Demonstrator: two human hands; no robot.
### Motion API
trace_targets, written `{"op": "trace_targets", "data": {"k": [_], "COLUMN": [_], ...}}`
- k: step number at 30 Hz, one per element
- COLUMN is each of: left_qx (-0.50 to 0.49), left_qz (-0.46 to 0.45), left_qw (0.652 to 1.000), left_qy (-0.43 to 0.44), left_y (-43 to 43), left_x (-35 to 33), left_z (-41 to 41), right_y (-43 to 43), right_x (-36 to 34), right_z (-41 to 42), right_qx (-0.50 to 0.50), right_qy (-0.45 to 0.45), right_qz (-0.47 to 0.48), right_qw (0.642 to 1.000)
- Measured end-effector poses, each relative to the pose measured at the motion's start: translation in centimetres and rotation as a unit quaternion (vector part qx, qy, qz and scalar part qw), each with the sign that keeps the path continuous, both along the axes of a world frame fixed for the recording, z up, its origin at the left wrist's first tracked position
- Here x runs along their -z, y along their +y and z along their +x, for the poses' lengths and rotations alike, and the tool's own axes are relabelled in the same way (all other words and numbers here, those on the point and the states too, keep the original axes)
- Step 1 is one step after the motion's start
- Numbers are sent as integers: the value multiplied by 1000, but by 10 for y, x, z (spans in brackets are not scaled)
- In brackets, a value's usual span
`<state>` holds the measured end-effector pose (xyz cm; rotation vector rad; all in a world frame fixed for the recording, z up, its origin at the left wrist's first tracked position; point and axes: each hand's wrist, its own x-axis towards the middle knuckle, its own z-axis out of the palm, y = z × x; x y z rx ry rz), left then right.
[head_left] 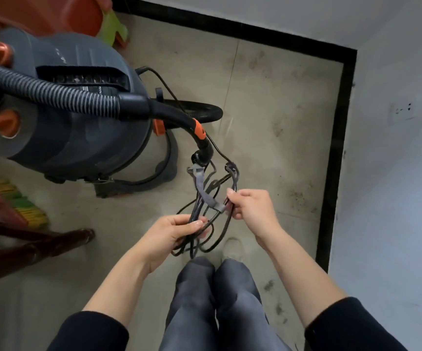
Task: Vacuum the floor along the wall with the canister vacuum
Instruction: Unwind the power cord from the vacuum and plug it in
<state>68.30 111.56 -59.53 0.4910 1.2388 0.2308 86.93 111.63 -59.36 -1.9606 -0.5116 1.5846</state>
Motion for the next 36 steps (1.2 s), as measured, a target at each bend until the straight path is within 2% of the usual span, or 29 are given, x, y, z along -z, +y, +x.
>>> {"op": "trace_targets", "data": {"k": [3, 6, 9, 13, 15, 17, 19, 20, 21, 23, 24, 26, 29, 32, 34, 36], "left_qx": [2, -5, 33, 67, 79, 110, 153, 164, 182, 224, 231, 219, 209, 177, 138, 66], "left_qz": [12, 41, 60, 79, 109, 102, 106, 120, 140, 168, 175, 179, 176, 144, 121, 89], "left_qw": [1000, 997, 989, 981, 972, 960, 954, 952, 949, 935, 932, 931, 911, 901, 908, 929], "left_qy": [21, 64, 131, 163, 194, 237, 235, 227, 216, 217, 220, 233, 308, 368, 376, 352], "left_y": [-10, -17, -25, -43, -52, -59, -68, -71, -73, -76, -76, -78, -83, -93, -104, -119], "left_x": [7, 16, 26, 36, 41, 42, 47, 47, 46, 44, 43, 46, 51, 50, 51, 54], "left_z": [-2, -2, -14, -32, -34, -30, -23, -16, -10, -2, 0, -2, -17, -42, -64, -88], "right_y": [-9, -7, 0, 9, 10, 8, 3, 2, 2, 6, 9, 12, 6, -4, -10, -20], "right_x": [-13, -27, -39, -55, -69, -84, -94, -94, -93, -88, -84, -80, -81, -85, -82, -75], "right_z": [10, 28, 53, 73, 72, 60, 42, 35, 29, 25, 26, 31, 35, 37, 32, 20], "right_qx": [-5, 43, 69, 108, 21, -163, -327, -353, -332, -192, -119, -37, 25, 87, 119, 129], "right_qy": [5, 14, 18, -13, -60, -77, -17, 29, 77, 144, 135, 83, 45, -34, -78, -104], "right_qz": [22, 80, 142, 192, 208, 200, 157, 142, 142, 167, 177, 199, 238, 261, 262, 247], "right_qw": [1000, 996, 987, 975, 976, 963, 932, 924, 929, 956, 968, 976, 970, 961, 955, 955]}}
